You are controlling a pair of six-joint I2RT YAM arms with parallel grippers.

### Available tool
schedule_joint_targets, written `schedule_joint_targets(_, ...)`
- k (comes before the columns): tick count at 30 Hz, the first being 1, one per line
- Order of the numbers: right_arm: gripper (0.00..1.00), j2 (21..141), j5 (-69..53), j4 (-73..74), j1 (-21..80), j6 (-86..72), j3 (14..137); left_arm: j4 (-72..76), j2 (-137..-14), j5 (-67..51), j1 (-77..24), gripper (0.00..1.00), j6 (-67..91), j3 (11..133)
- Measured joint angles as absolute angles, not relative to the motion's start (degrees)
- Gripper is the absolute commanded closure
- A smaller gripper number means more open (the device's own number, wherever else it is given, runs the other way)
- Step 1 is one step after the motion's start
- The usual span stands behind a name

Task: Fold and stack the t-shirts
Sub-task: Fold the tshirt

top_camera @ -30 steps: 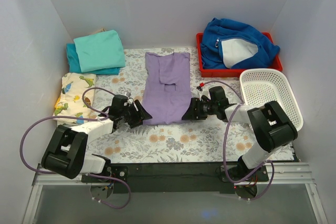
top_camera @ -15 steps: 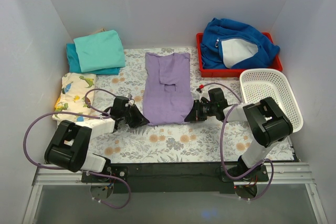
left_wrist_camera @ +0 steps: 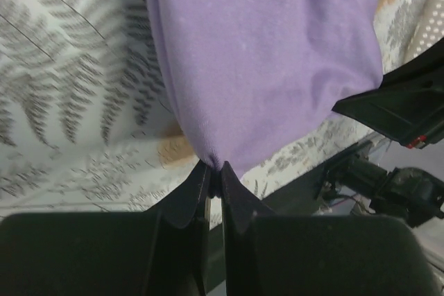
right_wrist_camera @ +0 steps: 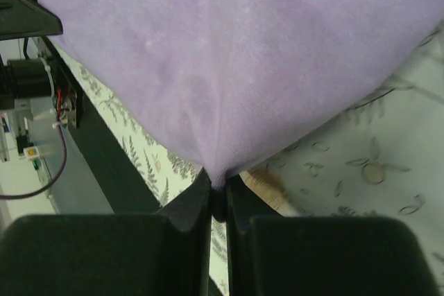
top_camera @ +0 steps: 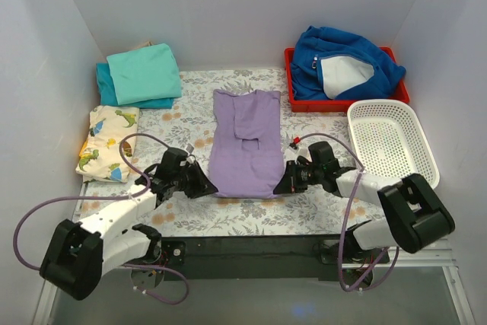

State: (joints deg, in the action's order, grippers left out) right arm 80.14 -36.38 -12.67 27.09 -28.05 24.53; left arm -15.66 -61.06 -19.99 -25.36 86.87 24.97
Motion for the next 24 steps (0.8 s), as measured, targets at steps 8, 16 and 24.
schedule_joint_targets(8,0.99,61.19,-31.88,-0.25,36.29,-30.74,22.24,-23.53,-50.48,-16.78,-41.67,1.00,97.84,23.24)
schedule_joint_targets(16,0.99,45.56,-26.63,7.86,42.74,-37.71,19.46,-37.04,-38.30,-10.35,-46.65,1.00,104.97,26.04)
schedule_joint_targets(24,0.99,44.53,-20.86,13.10,43.40,-37.52,21.65,-42.46,-40.71,-3.73,-46.76,1.00,104.79,32.97)
